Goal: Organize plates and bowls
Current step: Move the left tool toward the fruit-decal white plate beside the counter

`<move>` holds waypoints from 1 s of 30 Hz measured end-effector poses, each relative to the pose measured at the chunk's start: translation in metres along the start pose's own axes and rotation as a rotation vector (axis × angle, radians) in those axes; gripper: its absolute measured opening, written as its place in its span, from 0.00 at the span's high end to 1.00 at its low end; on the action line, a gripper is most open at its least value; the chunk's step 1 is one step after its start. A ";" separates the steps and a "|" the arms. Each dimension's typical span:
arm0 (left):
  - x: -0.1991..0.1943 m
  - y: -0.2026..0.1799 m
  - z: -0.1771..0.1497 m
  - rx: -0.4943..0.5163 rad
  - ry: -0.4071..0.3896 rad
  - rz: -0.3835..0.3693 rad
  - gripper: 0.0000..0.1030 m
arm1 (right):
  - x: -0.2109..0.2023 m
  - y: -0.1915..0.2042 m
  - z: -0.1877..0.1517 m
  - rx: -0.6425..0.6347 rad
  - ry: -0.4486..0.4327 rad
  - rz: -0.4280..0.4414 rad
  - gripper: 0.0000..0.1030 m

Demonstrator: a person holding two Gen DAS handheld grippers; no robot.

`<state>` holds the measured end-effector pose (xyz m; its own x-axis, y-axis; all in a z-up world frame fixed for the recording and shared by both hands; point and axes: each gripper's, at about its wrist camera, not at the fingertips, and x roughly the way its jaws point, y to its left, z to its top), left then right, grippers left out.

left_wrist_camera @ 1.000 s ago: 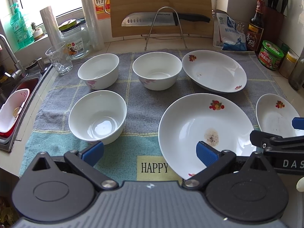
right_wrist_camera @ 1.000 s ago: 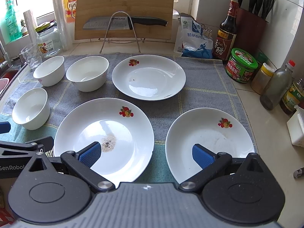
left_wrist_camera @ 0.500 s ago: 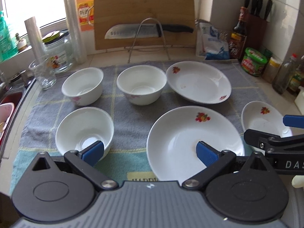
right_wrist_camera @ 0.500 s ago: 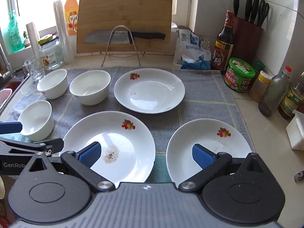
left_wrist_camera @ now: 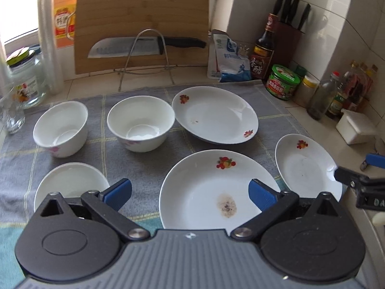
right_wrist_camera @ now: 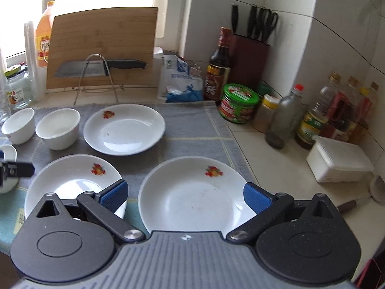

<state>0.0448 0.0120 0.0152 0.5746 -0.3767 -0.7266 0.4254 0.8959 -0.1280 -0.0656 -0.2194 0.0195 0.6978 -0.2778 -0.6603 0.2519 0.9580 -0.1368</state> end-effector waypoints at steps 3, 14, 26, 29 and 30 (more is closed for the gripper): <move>0.007 -0.004 0.008 0.031 0.005 -0.032 0.01 | 0.002 -0.011 -0.021 0.018 0.033 -0.008 0.00; 0.034 -0.025 0.027 0.058 -0.021 -0.092 0.01 | 0.051 -0.033 -0.076 -0.006 0.159 0.053 0.00; 0.066 -0.103 0.052 0.278 0.020 -0.175 0.01 | 0.086 -0.054 -0.079 -0.073 0.090 0.205 0.00; 0.075 -0.120 0.058 0.303 0.019 -0.212 0.01 | 0.091 -0.059 -0.079 -0.091 0.078 0.232 0.00; 0.079 -0.127 0.059 0.325 0.018 -0.217 0.01 | 0.091 -0.061 -0.078 -0.099 0.075 0.241 0.00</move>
<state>0.0778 -0.1454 0.0142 0.4356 -0.5425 -0.7183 0.7368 0.6733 -0.0617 -0.0699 -0.2971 -0.0904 0.6773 -0.0381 -0.7348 0.0150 0.9992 -0.0380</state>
